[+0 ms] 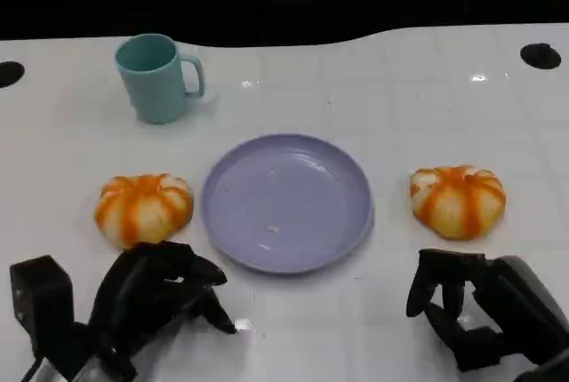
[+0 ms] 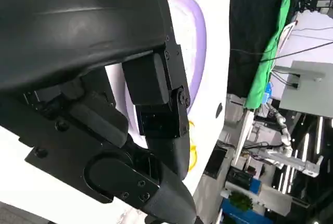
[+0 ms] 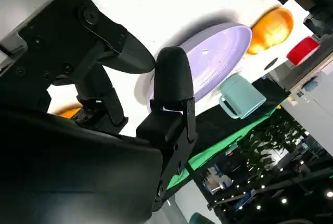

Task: Grasp the bread from the table and place it into the plate.

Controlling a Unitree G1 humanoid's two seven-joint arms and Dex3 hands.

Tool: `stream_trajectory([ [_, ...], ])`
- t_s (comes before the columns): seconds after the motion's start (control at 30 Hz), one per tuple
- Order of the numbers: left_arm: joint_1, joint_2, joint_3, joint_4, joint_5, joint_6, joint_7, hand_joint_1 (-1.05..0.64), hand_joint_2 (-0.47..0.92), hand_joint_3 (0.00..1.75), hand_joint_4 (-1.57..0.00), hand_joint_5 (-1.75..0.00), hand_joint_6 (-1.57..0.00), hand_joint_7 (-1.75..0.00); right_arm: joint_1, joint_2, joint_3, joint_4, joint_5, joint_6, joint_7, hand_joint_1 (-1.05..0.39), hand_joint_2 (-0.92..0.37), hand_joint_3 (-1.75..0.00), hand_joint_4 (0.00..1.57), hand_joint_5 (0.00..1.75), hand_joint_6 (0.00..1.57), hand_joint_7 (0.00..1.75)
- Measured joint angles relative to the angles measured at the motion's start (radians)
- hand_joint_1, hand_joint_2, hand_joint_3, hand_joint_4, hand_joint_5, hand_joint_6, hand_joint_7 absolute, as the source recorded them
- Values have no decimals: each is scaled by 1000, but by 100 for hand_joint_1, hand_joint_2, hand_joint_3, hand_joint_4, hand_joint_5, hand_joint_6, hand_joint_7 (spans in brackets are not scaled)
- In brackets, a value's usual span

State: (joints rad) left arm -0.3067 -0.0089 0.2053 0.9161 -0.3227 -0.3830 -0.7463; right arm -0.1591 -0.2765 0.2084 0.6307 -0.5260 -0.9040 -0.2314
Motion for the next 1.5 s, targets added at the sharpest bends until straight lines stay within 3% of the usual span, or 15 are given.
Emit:
stream_trajectory([
  [0.23, 0, 0, 0, 0, 0, 0, 0, -105, 74, 0, -157, -57, -157, -17, 0, 0, 0, -1, 0, 0, 0, -18, -33, -134, 86, 175, 76, 148],
  [0.37, 0, 0, 0, 0, 0, 0, 0, -105, 74, 0, -157, -57, -157, -17, 2, 0, 0, -10, 3, 1, 1, -17, -38, -126, 83, 173, 80, 126],
  [0.43, 0, 0, 0, 0, 0, 0, 0, -105, 74, 0, -157, -57, -157, -17, 3, 0, -2, -21, 9, 2, 1, -17, -47, -109, 81, 161, 82, 107],
  [0.47, 0, 0, 0, 0, 0, 0, 0, -105, 74, 0, -157, -57, -157, -17, 3, 0, -4, -23, 11, 1, 1, -18, -53, -97, 80, 144, 84, 91],
  [0.53, 0, 0, 0, 0, 0, 0, 0, -105, 74, 0, -157, -57, -157, -17, 3, 0, -7, -24, 15, 0, 0, -19, -56, -86, 78, 125, 84, 74],
  [0.73, 0, 1, 1, 1, 0, 0, 0, -105, 74, 0, -157, -57, -157, -17, 1, 0, -30, -59, 27, -1, -6, -26, -76, -44, 63, 116, 78, 49],
  [0.8, 0, 1, 1, 3, 0, 0, 0, -105, 74, 0, -157, -57, -157, -17, 1, -1, -41, -79, 28, -2, -11, -28, -84, -27, 61, 105, 77, 39],
  [0.93, 0, 1, 1, 4, 0, 0, 0, -105, 74, 0, -157, -57, -157, -16, 1, -11, -55, -120, 27, -2, -14, -30, -89, -17, 53, 94, 72, 29],
  [1.07, 0, 1, 1, 6, 0, -1, 0, -105, 74, 0, -157, -57, -157, -16, -2, -34, -82, -149, 7, 11, -22, -37, -92, -10, 48, 61, 67, 13],
  [1.17, 0, 1, 1, 7, 0, -2, 0, -105, 73, 0, -157, -58, -157, -16, -5, -54, -100, -189, -33, 55, -39, -42, -92, -9, 46, 40, 64, 4],
  [1.3, -1, 0, 1, 8, 0, -1, 0, -105, 73, 0, -157, -58, -157, -17, -9, -81, -124, -268, -49, 144, -32, -42, -91, -4, 39, 26, 53, 0],
  [1.5, -3, 0, 0, 9, 0, -2, 0, -105, 73, 0, -157, -58, -157, -17, -10, -149, -124, -421, -77, 331, 103, -51, -90, -1, 18, 13, 32, 0],
])
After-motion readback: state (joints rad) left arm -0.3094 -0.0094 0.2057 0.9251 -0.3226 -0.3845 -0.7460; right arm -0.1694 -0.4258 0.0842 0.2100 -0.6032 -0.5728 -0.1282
